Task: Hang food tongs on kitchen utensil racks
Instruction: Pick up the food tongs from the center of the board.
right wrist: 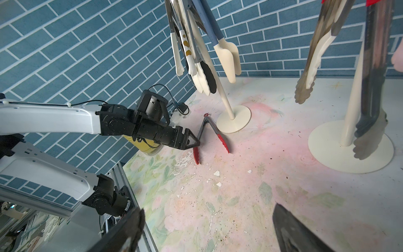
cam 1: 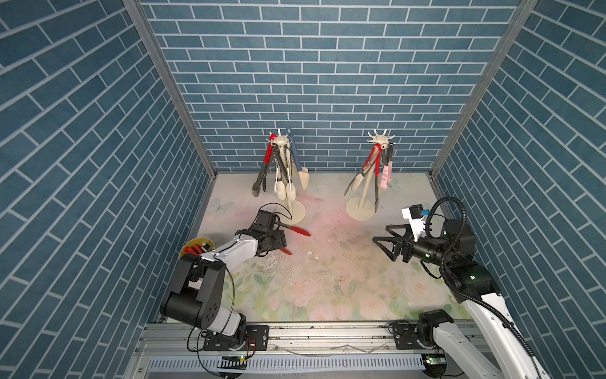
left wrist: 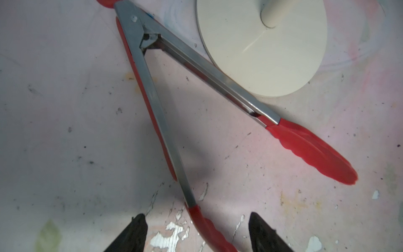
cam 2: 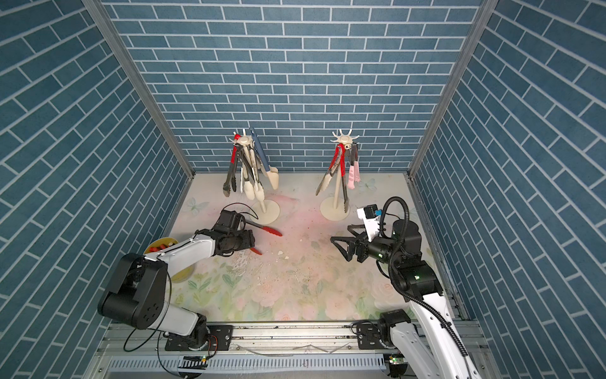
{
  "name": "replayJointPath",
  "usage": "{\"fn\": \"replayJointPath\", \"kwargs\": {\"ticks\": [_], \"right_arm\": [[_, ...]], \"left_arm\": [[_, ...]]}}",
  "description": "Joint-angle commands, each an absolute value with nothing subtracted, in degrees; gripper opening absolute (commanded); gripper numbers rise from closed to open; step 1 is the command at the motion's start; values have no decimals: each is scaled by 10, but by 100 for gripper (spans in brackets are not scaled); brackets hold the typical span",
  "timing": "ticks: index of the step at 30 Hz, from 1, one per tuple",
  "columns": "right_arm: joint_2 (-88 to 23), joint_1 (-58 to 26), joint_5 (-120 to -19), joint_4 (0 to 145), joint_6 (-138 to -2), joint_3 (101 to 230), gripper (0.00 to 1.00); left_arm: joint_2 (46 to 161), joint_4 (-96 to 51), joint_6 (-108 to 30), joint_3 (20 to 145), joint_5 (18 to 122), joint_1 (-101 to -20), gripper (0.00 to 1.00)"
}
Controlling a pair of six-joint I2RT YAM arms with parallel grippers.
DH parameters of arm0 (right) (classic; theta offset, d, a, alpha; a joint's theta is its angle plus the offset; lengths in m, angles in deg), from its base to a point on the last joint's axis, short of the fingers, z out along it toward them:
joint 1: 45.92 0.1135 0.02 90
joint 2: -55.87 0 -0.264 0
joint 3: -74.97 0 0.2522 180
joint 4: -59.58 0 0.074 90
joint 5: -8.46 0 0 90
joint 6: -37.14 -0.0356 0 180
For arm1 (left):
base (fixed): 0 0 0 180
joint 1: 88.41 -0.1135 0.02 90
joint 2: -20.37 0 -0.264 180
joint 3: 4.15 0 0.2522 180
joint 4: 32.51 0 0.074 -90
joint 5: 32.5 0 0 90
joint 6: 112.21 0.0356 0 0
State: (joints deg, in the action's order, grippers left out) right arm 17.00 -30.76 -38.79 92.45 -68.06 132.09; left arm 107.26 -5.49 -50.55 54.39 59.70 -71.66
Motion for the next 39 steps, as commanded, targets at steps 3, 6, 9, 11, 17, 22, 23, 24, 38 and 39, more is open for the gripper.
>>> {"fn": "replayJointPath", "kwargs": {"ticks": [3,6,9,11,17,22,23,24,38,39], "right_arm": [[183,-302,-391,940,-670,1313,93],[187,-302,-392,942,-670,1310,93],[189,-301,-392,941,-671,1308,93],[189,-301,-392,940,-672,1307,93],[190,-301,-395,942,-671,1306,93],[187,-300,-399,943,-669,1308,93],[186,-300,-400,943,-669,1309,93],[185,-300,-400,943,-668,1308,93],[169,-300,-405,944,-662,1315,93],[168,-300,-406,946,-662,1315,93]], "left_arm": [[1101,-56,-500,576,594,-729,67],[1119,-47,-495,587,593,-730,63],[1138,-44,-491,592,593,-736,56],[1147,-41,-486,596,589,-737,53],[1159,-31,-469,601,587,-738,33],[1156,-15,-453,609,585,-738,19],[1156,-11,-449,611,586,-737,17],[1156,-7,-446,613,588,-737,15],[1119,44,-397,619,548,-678,8],[1115,45,-393,615,545,-672,8]]}}
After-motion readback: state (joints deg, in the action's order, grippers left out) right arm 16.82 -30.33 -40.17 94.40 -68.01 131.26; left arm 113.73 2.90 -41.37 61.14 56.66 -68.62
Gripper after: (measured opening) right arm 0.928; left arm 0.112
